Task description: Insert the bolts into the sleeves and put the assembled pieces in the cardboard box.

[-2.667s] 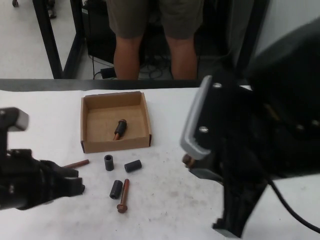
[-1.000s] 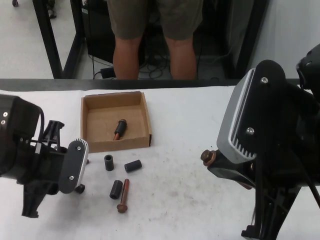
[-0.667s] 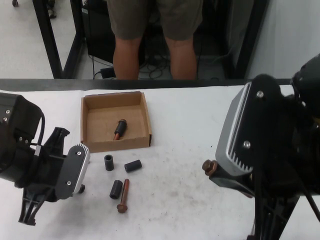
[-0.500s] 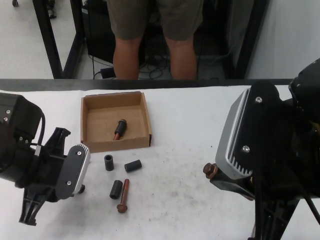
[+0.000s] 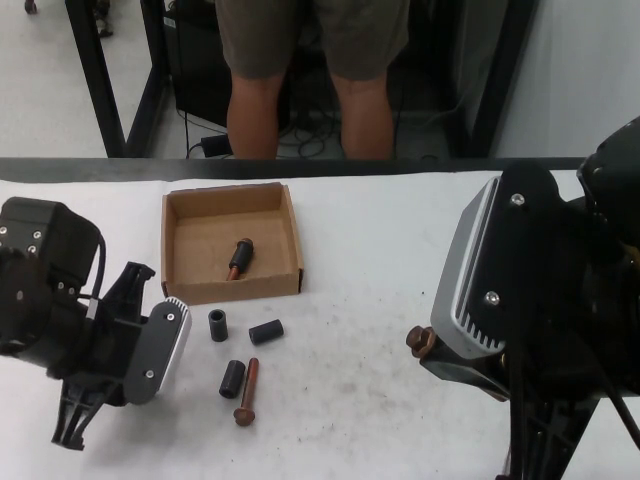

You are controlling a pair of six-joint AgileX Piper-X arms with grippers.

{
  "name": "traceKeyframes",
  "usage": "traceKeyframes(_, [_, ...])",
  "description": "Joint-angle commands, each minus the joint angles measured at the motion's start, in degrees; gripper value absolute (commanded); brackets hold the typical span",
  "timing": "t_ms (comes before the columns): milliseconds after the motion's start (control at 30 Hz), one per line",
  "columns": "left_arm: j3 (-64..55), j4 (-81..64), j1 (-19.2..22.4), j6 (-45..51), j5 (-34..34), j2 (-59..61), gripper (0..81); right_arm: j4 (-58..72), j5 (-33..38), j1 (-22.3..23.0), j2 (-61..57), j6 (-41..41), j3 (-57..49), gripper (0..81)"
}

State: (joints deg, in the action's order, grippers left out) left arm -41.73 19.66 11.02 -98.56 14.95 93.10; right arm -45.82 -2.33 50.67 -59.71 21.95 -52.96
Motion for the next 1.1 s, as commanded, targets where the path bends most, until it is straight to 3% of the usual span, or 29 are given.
traceKeyframes(0, [-0.95,0.33,0.21,-0.41,-0.47,1.39,35.2,0.71,0.53,-0.36,0.39,0.34,-0.17,0.0])
traceKeyframes(167, [-0.96,1.0,0.21,-0.42,-0.57,2.31,32.8,0.71,0.53,-0.36,0.39,0.34,-0.17,0.0])
traceKeyframes(333, [-0.96,2.47,0.21,0.98,-1.63,2.29,12.1,0.71,0.53,-0.36,0.39,0.34,-0.17,0.0])
traceKeyframes(467, [-0.96,4.01,0.33,2.53,-1.95,2.29,0.0,0.71,0.53,-0.36,0.39,0.34,-0.17,0.0])
traceKeyframes(633, [-1.97,3.6,2.01,4.94,-3.57,2.12,0.8,0.93,0.53,-0.36,0.39,0.34,-0.29,0.0])
traceKeyframes(767, [-4.73,3.74,4.48,15.78,-3.81,1.69,0.8,3.26,0.53,-0.36,0.39,0.34,-0.29,0.0])
traceKeyframes(933, [-7.65,6.96,11.07,26.63,-3.81,-3.42,0.8,4.14,0.53,-0.36,0.39,-0.24,-0.99,0.0])
traceKeyframes(1067, [-8.01,10.34,16.71,41.39,-3.66,-11.71,0.8,4.14,0.53,-0.36,0.85,-3.98,-1.77,0.0])
